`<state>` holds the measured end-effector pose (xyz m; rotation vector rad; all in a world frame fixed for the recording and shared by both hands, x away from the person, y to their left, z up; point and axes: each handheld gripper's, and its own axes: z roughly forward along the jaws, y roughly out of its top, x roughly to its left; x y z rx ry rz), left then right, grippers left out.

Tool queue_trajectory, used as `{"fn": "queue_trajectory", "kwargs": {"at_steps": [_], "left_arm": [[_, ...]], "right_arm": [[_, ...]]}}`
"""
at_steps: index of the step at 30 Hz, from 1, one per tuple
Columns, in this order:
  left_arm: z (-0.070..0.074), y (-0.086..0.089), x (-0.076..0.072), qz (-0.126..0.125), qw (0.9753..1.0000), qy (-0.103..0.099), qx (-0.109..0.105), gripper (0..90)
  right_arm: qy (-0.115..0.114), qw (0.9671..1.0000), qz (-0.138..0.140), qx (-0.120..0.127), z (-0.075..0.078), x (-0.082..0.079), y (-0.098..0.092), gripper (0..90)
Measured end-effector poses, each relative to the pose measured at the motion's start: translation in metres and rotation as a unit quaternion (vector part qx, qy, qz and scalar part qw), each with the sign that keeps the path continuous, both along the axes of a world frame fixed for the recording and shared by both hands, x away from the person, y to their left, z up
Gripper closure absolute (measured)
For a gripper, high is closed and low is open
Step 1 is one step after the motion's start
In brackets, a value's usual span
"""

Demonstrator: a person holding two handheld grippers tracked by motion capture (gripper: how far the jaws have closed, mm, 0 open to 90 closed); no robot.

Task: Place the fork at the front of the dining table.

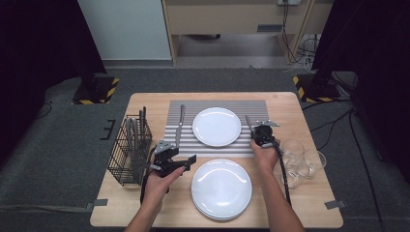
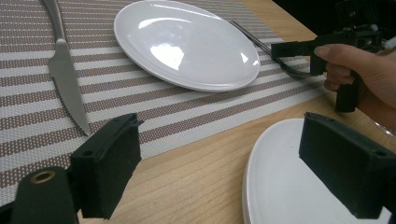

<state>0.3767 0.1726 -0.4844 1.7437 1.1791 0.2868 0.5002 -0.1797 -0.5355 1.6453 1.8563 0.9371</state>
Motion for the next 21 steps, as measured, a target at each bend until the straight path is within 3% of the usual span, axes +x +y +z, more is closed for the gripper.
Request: {"fn": "queue_trajectory", "kwargs": {"at_steps": [10,15,21], "left_arm": [[0.0005,0.0006,0.0000,0.000,1.0000,-0.001,-0.002,12.3],[0.0010,0.0006,-0.0003,0.000,1.0000,-0.001,-0.002,12.2],[0.0007,-0.0015,-0.0007,-0.002,1.0000,-0.002,0.002,12.3]], "right_arm": [[0.001,1.0000,0.000,-0.001,0.0000,0.0000,0.0002,85.8],[-0.011,0.9999,0.006,-0.005,0.0014,-0.0009,0.0005,83.0],[-0.021,0.9996,0.016,-0.012,0.0077,-0.0054,0.0020,65.2]]}}
